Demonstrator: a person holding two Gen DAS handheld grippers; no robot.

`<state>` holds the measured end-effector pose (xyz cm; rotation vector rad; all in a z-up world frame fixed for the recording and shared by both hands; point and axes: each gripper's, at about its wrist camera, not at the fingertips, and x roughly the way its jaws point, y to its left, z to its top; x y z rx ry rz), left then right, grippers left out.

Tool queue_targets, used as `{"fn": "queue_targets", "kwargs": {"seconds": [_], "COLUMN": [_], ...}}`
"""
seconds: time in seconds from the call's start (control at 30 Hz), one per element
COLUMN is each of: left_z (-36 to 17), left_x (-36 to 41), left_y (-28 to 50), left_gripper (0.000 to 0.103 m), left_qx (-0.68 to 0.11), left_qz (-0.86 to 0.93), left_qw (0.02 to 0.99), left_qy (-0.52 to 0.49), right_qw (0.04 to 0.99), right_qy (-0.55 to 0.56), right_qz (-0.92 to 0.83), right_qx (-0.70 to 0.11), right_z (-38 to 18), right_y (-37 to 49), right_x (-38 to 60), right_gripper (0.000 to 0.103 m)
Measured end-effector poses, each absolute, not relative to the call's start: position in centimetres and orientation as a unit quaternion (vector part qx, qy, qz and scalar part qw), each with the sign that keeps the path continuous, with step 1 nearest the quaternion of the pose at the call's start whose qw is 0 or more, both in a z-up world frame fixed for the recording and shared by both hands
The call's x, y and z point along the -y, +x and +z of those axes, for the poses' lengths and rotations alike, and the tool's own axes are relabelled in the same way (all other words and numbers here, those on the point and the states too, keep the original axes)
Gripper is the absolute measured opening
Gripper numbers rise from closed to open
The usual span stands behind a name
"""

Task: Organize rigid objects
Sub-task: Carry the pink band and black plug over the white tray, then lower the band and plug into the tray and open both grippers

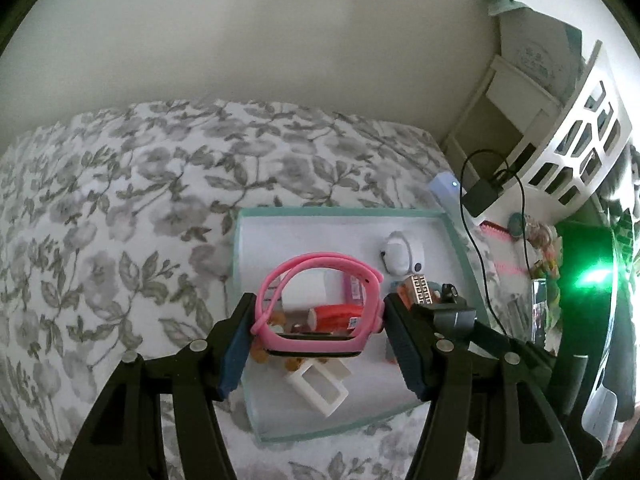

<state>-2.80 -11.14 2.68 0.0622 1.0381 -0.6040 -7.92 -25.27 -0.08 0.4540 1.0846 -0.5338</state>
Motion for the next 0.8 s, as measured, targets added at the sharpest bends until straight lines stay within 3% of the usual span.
{"fn": "queue_targets", "kwargs": {"seconds": [0.8], "left_z": [-1.6], "left_x": [14.0], "left_y": [-1.6], "left_gripper": [0.065], "left_qx": [-0.524], "left_qz": [-0.281], "left_qw": [0.803], "left_qy": [0.028], "right_qw": [0.764], "right_qy": [0.199], "right_qz": [-0.263], "right_qx": [-0.555], "right_z": [-3.3], "right_y": [-7.7], "right_x": [26.5], "right_gripper": [0.072]}}
